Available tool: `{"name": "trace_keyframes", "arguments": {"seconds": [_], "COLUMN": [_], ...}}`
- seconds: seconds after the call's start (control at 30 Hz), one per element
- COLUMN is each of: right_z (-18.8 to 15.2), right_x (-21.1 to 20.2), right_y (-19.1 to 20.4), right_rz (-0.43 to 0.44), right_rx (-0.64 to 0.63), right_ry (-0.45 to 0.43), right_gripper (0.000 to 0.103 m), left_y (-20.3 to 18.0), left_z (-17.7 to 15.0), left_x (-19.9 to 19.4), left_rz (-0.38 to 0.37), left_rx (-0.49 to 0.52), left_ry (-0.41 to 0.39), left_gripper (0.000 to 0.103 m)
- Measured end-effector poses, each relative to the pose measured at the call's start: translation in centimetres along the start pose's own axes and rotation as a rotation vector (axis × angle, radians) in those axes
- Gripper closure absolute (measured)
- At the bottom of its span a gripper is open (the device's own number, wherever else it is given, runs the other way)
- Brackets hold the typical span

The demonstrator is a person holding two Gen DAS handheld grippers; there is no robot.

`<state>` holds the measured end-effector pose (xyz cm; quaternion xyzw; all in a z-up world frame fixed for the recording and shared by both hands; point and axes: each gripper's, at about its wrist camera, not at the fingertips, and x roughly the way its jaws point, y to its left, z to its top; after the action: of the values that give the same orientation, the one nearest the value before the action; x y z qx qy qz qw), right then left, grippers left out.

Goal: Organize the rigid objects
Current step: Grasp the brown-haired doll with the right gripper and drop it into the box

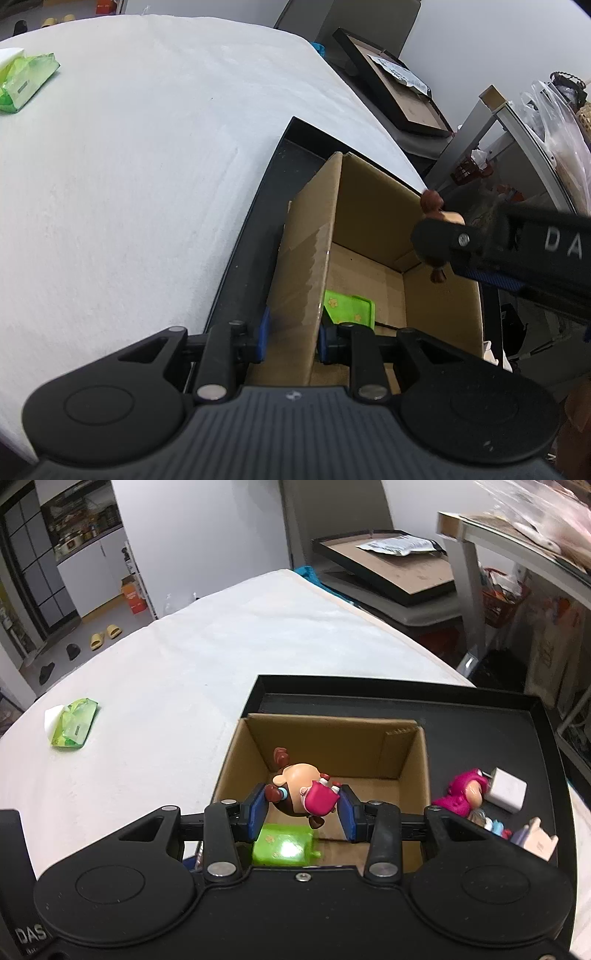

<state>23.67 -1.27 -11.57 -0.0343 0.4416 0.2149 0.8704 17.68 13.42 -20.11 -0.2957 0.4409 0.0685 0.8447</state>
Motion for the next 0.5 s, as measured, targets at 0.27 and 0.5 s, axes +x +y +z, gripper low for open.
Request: {"name": "trace_keyframes", "arguments": {"seconds": [0.27, 0.5], "right_z": [0.6, 0.2], "right_x": [0.2, -0.9], "right_y": [1.2, -1.0], "right_rz": [0.014, -0.021], "right_rx": [-0.038, -0.009], "right_ry": [0.004, -0.005], "right_gripper": [0.057, 0.054], "left_y": [0.1, 0.0], "left_z": [0.1, 0.0], "left_x": [0.0, -0.2], "left_rz": [-0.003, 0.009], "left_rx": [-0.006, -0.007], "left_ry": [0.0, -0.012], "left_gripper": [0.079, 0.079]}}
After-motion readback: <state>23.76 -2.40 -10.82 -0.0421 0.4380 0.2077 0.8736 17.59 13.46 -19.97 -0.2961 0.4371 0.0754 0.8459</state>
